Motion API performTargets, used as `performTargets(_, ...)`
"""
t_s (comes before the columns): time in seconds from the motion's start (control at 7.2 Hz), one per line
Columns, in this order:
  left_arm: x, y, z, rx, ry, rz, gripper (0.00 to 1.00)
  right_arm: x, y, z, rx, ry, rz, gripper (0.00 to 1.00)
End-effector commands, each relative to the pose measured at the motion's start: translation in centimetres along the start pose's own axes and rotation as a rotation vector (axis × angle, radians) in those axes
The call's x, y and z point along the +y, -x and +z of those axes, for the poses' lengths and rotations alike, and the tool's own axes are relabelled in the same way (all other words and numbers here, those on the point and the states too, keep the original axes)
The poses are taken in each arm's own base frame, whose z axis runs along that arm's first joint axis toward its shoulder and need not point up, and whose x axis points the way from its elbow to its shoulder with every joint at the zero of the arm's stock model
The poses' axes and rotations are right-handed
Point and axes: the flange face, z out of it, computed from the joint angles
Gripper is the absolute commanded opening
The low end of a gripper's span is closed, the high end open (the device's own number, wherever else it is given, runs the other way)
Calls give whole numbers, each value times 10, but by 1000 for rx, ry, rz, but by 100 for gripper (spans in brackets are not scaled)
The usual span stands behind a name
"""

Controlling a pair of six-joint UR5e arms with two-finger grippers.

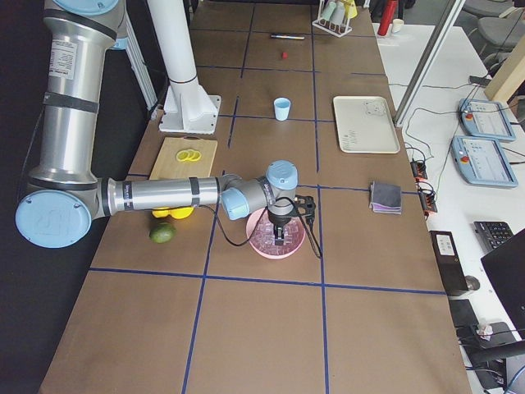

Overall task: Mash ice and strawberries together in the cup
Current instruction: 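Lower the right gripper into the bowl and grasp an ice cube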

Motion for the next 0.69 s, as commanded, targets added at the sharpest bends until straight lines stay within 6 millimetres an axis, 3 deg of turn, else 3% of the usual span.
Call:
performTargets(0.0, 0, -1, -1, 4, -2, 1, 100, 2, 1, 8, 4, 16, -3, 66)
performTargets(0.56, -1, -3, -3, 4, -5, 5, 100, 3, -2, 20, 12, 40, -5, 65)
